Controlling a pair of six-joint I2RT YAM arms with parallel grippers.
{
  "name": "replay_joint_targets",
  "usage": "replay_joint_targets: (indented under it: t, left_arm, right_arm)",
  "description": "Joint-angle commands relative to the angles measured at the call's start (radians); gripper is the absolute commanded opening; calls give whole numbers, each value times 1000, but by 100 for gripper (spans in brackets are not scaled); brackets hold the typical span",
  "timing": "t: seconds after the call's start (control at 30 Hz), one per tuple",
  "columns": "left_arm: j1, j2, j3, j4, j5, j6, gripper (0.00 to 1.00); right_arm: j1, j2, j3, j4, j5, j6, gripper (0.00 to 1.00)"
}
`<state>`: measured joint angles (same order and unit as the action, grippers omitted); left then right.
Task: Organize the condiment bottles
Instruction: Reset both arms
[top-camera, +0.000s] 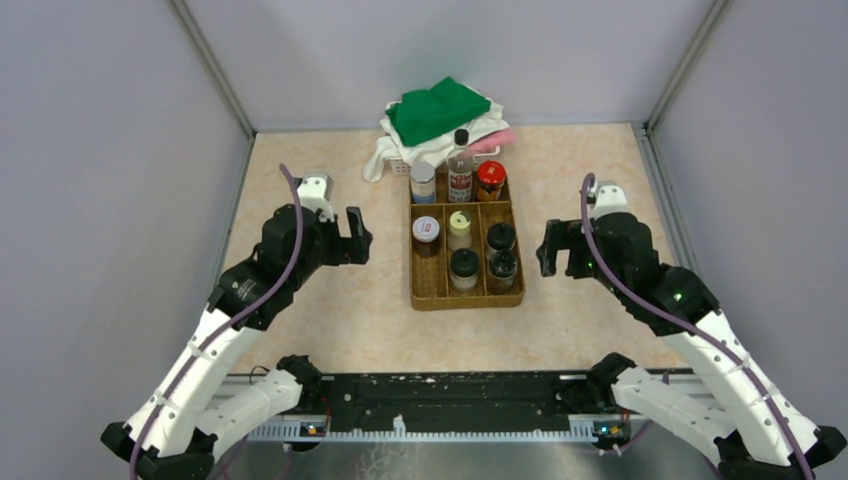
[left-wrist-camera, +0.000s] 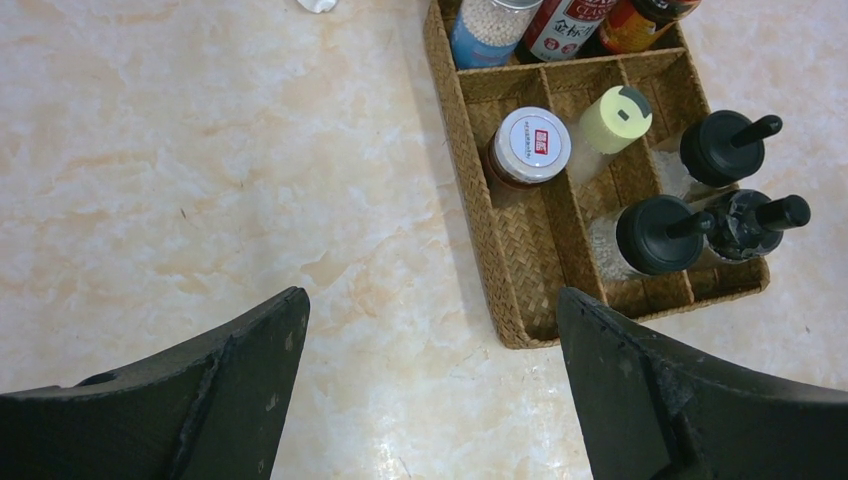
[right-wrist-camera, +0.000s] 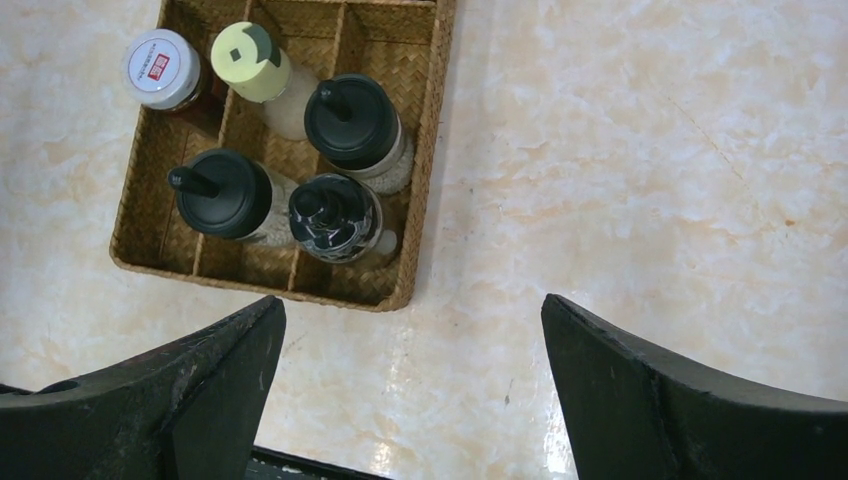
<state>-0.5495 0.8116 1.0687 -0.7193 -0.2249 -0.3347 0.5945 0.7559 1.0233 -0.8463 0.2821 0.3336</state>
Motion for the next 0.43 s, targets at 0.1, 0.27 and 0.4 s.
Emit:
replay_joint_targets:
  t: [0.1, 0.27, 0.4]
  left_arm:
    - [2, 47, 8, 47, 16, 12, 99]
    - [2, 64, 16, 50, 20, 21, 99]
    - [2, 73, 19, 53, 21, 26, 99]
  right_arm:
    - [-4, 6, 53, 23, 6, -5, 99]
    - [-4, 21, 57, 24, 10, -8, 99]
    - [-4, 30, 46, 29, 14, -10, 99]
